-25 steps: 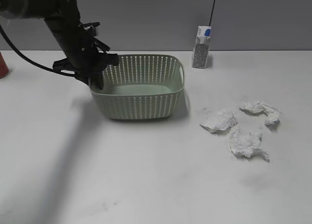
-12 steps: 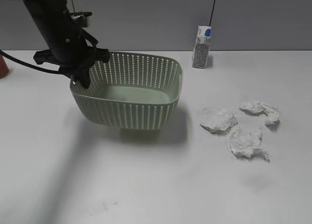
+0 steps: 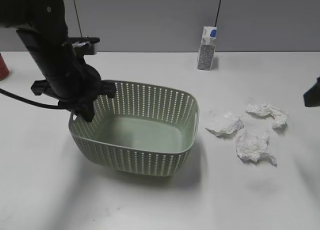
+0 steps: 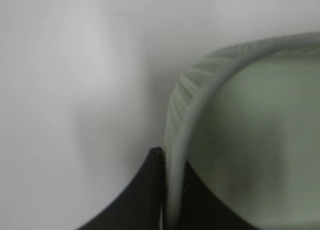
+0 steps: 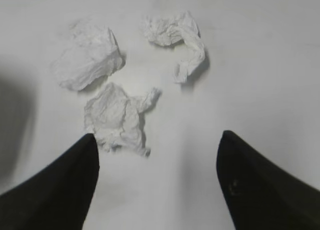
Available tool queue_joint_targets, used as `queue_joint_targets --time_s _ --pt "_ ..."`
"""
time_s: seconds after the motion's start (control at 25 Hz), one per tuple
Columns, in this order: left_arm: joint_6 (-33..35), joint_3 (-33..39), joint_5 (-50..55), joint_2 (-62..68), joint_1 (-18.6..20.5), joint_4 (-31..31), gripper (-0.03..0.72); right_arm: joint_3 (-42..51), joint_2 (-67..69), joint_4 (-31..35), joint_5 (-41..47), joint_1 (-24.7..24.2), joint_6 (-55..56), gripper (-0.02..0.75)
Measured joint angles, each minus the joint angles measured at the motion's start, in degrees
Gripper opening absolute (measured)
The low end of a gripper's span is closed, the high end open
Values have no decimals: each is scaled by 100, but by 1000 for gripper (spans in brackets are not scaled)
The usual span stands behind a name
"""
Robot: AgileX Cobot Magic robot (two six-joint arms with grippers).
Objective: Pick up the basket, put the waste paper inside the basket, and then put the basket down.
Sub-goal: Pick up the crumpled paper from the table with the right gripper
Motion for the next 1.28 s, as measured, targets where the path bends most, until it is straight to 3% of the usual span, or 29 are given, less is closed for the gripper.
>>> queue_joint_targets --time_s 0.36,0.72,0.96,1.12,1.28 --pt "-456 655 -630 -236 -2 -91 3 -1497 2995 -289 -687 0 -388 581" --pt "-467 655 -531 -323 -2 -79 3 -1645 4430 -673 -1996 0 -404 581" --pt "-467 655 -433 -323 -2 -61 3 -1645 4691 -679 -2220 0 -404 557" --pt "-469 655 -410 -323 -2 -47 3 -1645 4698 -674 -2232 0 -410 417" --pt "-469 655 -401 -323 -2 60 3 -1645 4698 -674 -2232 0 -410 141"
